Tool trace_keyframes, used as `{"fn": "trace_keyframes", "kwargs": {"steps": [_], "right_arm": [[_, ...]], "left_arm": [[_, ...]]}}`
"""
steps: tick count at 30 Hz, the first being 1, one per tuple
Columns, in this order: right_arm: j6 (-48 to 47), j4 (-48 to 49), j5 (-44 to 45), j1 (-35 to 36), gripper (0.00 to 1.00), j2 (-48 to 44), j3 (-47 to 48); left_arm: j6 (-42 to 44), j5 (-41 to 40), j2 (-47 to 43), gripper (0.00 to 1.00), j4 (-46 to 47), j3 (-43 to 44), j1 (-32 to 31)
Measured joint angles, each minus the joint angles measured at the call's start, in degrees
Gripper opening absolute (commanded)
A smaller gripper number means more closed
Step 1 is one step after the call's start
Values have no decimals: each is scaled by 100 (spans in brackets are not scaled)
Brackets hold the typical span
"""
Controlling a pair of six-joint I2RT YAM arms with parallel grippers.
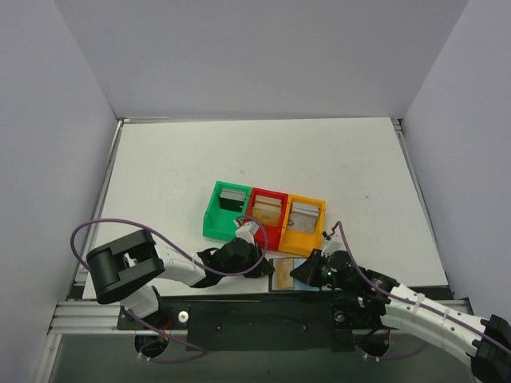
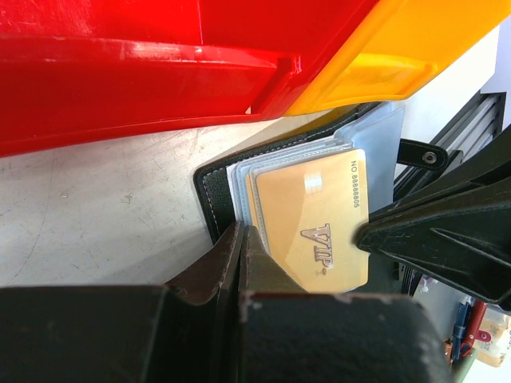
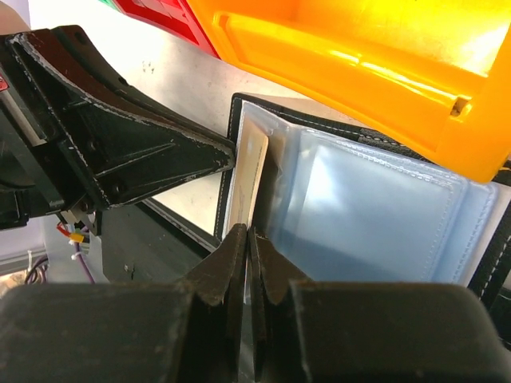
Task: Take the credit cards out of the card holder
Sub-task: Remove the credit card from the card holder.
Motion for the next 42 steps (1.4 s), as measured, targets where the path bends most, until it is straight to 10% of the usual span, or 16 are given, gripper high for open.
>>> {"fn": "trace_keyframes", "kwargs": {"steps": [42], "right_arm": [[-2, -345, -61, -39, 26, -254, 0]], "left_arm": [[-17, 76, 44, 0, 66, 0, 35]]}}
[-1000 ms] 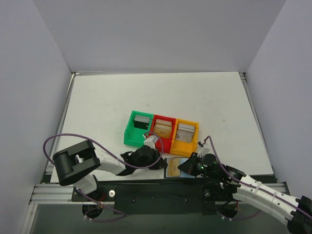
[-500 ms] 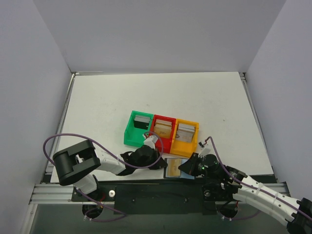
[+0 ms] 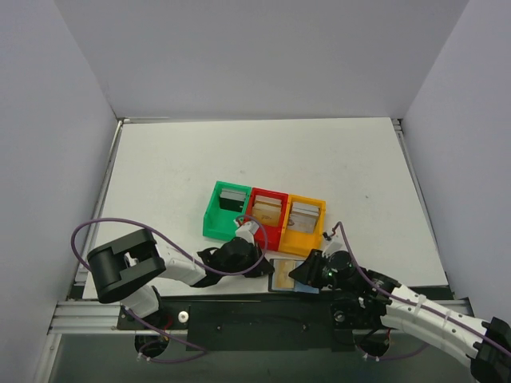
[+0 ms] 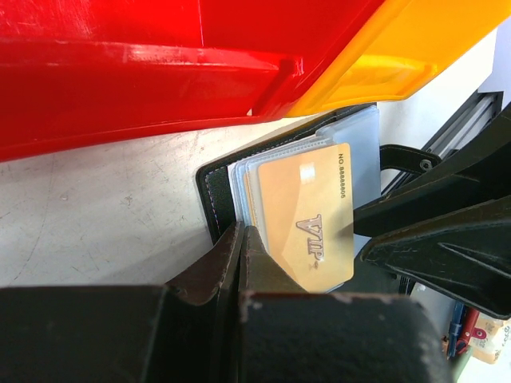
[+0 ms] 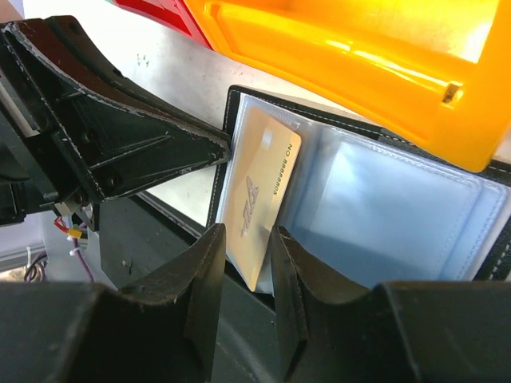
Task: Take the credit cards out of the card holder
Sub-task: Remove the credit card from the card holder.
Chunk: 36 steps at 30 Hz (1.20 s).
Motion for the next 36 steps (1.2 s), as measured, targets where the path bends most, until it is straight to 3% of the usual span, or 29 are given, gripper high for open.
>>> {"fn": "trace_keyframes", "kwargs": {"steps": [10, 36], "right_arm": [[20, 603, -142, -4, 32, 680, 0], [144, 758, -203, -85, 38, 933, 0]], "left_arm": [[4, 37, 44, 0, 48, 15, 0], [11, 42, 55, 0, 70, 15, 0]]}}
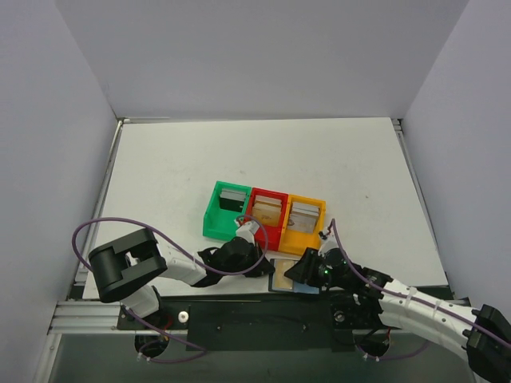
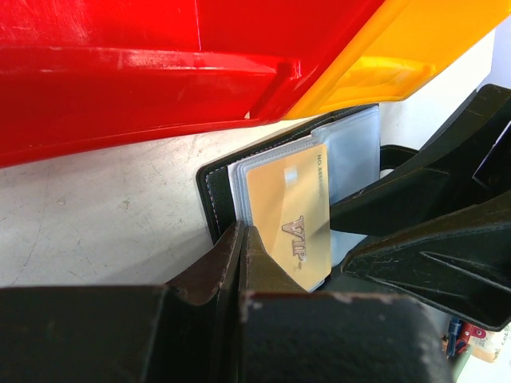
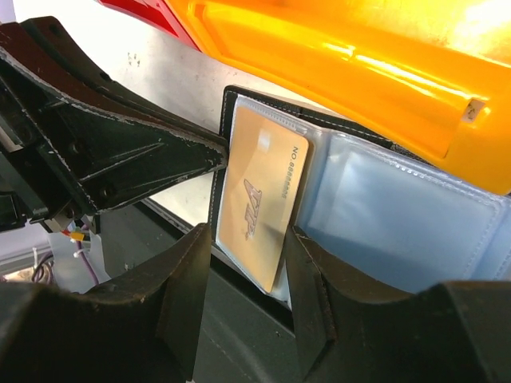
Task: Take the credit cards out of the card holder
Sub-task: Remove the credit card from the card holder.
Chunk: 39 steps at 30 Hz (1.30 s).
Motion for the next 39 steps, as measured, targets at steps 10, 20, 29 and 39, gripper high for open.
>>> {"fn": "trace_keyframes", "kwargs": {"steps": [10, 20, 29, 39], "right_arm": [[11, 461, -166, -48, 38, 632, 0], [63, 302, -157, -63, 28, -55, -66], [177, 247, -98, -63, 13, -588, -66], [175, 251, -83, -63, 6, -197, -66]], "left_arm": [[33, -61, 31, 0, 13, 31, 2], [48, -173, 61, 0, 42, 52, 0], [39, -168, 144, 0, 144, 74, -7], [39, -168, 144, 0, 142, 74, -7]]}}
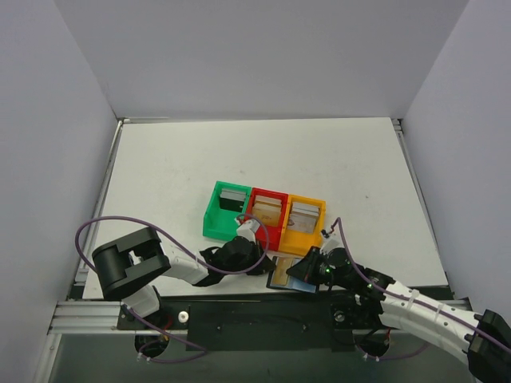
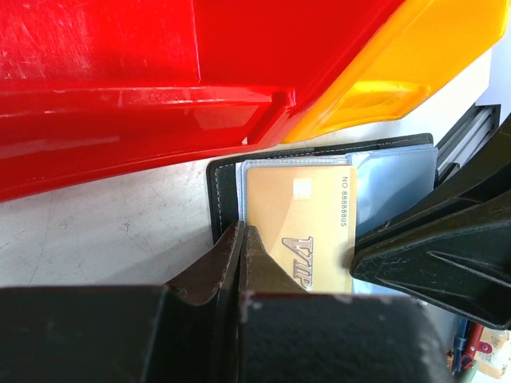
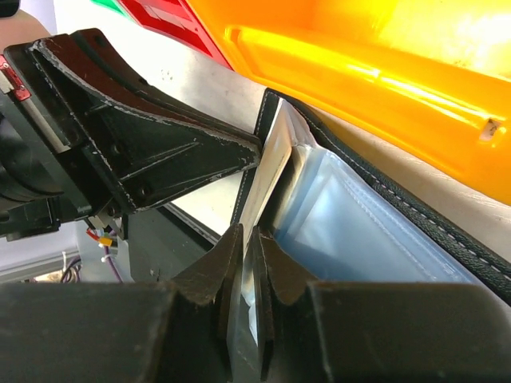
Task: Take the credit cards out of the card holder
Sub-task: Remove the credit card from the card holder.
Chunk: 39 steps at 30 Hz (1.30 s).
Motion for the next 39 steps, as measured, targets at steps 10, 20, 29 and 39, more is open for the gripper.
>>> {"fn": "trace_keyframes", "kwargs": {"steps": [10, 20, 29, 39], "right_arm": [[-2, -131, 44, 0, 0, -157, 0], [-7, -629, 129, 0, 0, -610, 0], [-26, -929, 155, 0, 0, -732, 0], [-55, -1226, 170, 0, 0, -1010, 0]], "left_arm": [[-2, 0, 0, 0, 2, 0, 0], [-48, -28, -15, 0, 2, -22, -9], [-103, -107, -94, 0, -13, -90, -35], [-164, -219, -238, 0, -151, -164, -44]]}}
